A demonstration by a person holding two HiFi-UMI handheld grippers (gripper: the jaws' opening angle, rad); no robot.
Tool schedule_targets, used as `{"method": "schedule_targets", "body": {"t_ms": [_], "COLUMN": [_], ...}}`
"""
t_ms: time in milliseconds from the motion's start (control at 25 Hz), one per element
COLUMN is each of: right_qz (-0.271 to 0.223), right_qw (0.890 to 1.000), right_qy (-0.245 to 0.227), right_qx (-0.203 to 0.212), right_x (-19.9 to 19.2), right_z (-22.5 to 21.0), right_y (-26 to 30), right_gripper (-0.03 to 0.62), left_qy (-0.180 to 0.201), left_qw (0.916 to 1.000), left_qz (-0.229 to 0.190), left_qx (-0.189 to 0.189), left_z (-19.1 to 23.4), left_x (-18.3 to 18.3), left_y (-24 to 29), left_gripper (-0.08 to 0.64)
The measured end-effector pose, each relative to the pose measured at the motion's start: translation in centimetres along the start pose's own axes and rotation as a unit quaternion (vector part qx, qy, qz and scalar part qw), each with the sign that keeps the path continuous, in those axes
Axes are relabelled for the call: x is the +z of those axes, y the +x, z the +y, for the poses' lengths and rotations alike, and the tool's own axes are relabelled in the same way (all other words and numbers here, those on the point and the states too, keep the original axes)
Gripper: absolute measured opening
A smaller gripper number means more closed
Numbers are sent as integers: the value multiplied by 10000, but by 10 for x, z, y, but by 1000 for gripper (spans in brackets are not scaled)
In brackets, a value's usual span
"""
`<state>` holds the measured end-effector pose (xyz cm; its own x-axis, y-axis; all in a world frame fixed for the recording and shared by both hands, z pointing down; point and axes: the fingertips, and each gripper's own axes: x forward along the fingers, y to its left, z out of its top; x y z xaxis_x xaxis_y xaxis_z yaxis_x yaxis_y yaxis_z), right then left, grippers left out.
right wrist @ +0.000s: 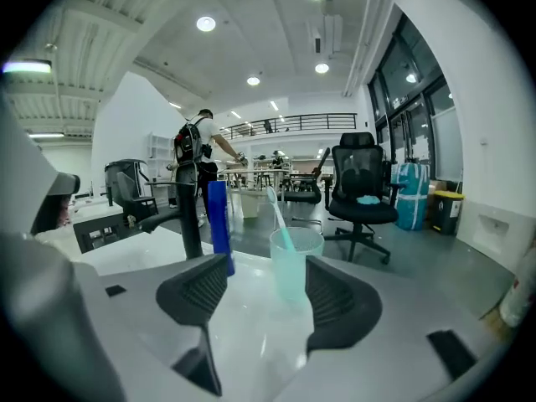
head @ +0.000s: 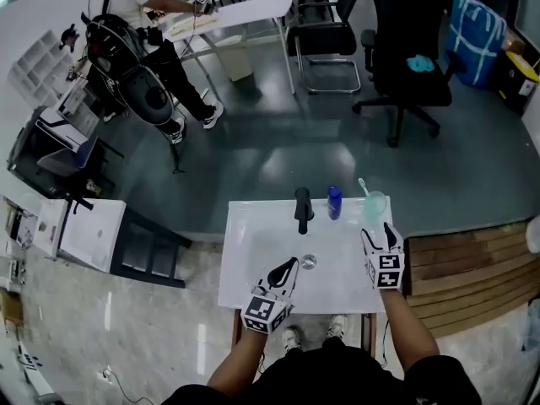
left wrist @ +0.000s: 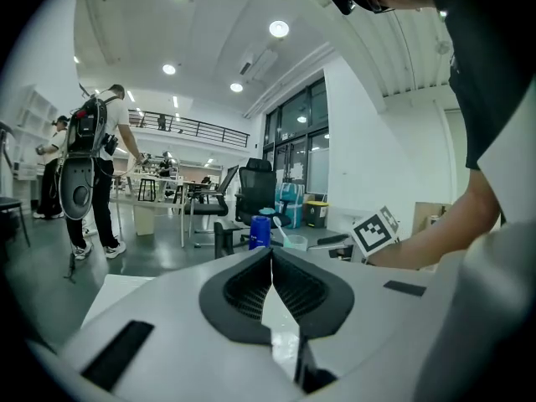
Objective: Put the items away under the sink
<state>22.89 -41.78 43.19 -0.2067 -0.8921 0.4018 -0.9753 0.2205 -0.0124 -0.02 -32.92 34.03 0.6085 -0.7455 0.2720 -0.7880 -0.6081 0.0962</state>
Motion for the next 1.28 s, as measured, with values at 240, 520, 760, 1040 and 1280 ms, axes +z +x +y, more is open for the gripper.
{"method": "schedule_targets", "body": {"t_ms": [240,520,760,1040,1280], "right_qz": [105,246,240,98,-133], "right_qw": [9992,9990,9993,9998,9998], "right_qy": [297,291,129,-150,-104], "right_qx": [-261,-250,-255,17,89], "right_x": [-3,-11,-7,-3,13], "right_z": [-21,-30,-38,-29,-17], "right_y": [35,79,96,88,65], "right_gripper": [381,403,388,377,377], "left_qy": [81,152,145,271,318], "left_qw": [9999,9996,9992,9987,9987], "left_qz": [56,159,241,317,274], "left_qx": [108,193,272,292,284], "left_z": [2,8,11,15,21], "left_x": [1,-4,-12,-11,-6], "left_y": [3,4,6,2,-9], "left_gripper": [21,21,21,21,21]}}
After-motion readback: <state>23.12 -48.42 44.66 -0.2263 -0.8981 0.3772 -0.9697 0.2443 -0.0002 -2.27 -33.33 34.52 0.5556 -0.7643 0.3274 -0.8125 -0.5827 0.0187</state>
